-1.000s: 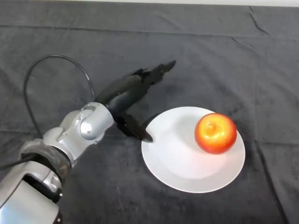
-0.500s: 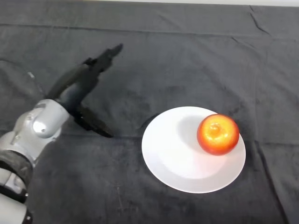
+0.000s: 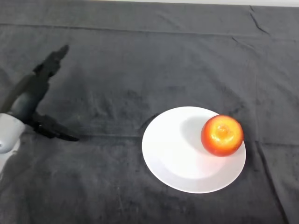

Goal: Move the apple to the plate

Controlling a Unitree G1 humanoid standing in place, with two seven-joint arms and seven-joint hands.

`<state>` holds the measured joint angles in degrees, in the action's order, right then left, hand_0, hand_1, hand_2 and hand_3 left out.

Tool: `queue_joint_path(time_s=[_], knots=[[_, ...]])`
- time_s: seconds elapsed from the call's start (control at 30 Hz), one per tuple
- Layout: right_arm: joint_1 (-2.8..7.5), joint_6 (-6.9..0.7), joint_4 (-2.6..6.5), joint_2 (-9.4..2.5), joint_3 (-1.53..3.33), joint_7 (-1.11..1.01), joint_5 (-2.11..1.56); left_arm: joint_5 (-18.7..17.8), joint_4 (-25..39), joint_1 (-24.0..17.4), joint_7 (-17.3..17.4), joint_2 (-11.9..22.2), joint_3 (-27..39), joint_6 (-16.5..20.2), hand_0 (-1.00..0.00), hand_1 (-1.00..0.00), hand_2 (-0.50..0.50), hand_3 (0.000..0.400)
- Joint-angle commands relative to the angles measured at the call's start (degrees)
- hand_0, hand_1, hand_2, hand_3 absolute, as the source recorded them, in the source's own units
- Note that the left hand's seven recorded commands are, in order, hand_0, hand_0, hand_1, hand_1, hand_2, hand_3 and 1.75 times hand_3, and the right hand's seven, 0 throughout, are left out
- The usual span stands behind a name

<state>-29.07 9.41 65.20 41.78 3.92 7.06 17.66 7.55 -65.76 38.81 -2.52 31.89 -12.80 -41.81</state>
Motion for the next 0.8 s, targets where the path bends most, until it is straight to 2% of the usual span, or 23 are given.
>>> queue_joint_path(time_s=[0.03, 0.4, 0.8], knots=[[3.71, -0.24, 2.15, -2.30, 1.56, -0.60, 0.95, -1.8, -1.8, -2.5, 0.7, 3.3, 1.8, -1.0, 0.00, 0.00, 0.00, 0.000], [3.74, -0.27, 2.09, -2.30, 1.56, -0.61, 0.93, -8.4, -2.1, -7.3, 2.2, 7.1, 10.0, -0.5, 0.00, 0.00, 0.00, 0.000], [3.78, -0.31, 2.01, -2.30, 1.55, -0.62, 0.91, -13.8, -1.8, -10.2, 1.7, 7.9, 17.2, 1.7, 0.00, 0.00, 0.00, 0.000]])
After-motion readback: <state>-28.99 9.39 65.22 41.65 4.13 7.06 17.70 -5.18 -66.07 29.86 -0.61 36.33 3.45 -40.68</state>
